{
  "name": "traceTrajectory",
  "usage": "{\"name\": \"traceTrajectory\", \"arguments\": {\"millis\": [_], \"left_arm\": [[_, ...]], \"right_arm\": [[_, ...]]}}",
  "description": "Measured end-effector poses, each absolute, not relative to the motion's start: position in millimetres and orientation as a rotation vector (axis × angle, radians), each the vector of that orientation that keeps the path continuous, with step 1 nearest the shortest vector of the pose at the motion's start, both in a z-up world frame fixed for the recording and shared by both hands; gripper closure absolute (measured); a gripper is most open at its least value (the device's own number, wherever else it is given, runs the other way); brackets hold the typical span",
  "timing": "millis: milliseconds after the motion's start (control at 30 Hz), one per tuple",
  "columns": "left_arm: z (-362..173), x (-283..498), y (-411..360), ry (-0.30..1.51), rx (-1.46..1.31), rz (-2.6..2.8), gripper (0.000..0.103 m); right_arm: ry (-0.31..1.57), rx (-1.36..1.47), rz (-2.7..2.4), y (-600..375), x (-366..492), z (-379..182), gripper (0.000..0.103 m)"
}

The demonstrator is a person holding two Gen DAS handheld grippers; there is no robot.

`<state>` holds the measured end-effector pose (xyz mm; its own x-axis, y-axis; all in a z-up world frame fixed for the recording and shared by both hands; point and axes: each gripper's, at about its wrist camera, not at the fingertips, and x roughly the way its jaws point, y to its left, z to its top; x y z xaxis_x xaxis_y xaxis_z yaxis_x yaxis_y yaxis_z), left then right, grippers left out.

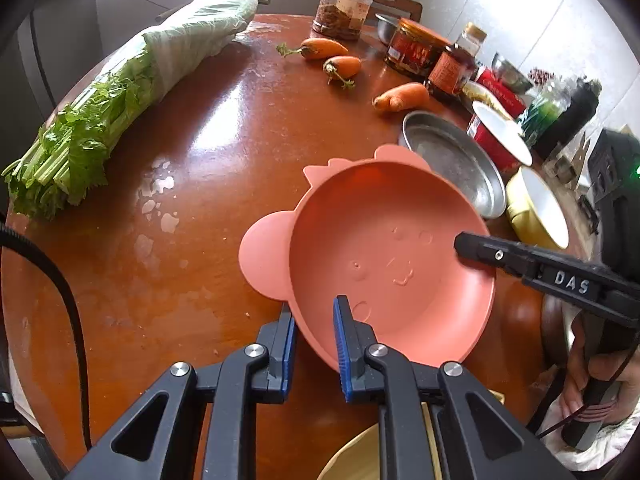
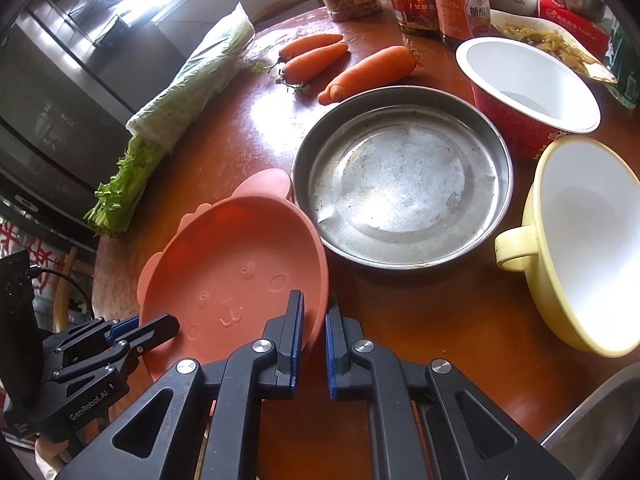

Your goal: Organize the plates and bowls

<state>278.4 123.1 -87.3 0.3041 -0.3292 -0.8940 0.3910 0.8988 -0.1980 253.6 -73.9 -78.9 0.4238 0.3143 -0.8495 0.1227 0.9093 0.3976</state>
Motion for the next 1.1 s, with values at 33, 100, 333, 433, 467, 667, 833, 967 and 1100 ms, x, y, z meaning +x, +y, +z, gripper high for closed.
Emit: {"name": "traceTrajectory", "arguments": {"millis": [33,100,333,433,467,667,833,967,1100], "left_arm": [[-88,278,122,1.167,0.071,-0.475,0.085],[-87,277,121,1.160,0.071,-0.480,0.085],[-75,272,126,1.120,0.047,-0.475,0.086],[-61,263,126,1.094,0.061,-0.468,0.085],[-56,259,126,1.083,0.070,-0.465,0.085],[-25,231,130,1.033,0.088,-0.435,0.085],[-19,204,134,1.031,0.086,-0.414,0.085],[-16,181,141,1.025,0.079,-0.392,0.085],[-18,161,149,1.029,0.074,-0.372,0.085]], "right_arm": [[1.134,0.441,0.125,-74,253,-79,0.093],[1.124,0.438,0.120,-74,252,-77,0.094],[1.101,0.452,0.130,-76,248,-71,0.094],[1.079,0.457,0.141,-77,243,-62,0.094],[1.067,0.457,0.144,-76,241,-57,0.094],[1.012,0.423,0.159,-70,216,-29,0.094],[1.000,0.404,0.177,-66,194,-16,0.094],[0.998,0.387,0.191,-59,175,-13,0.094],[1.004,0.370,0.209,-49,157,-13,0.093]]}}
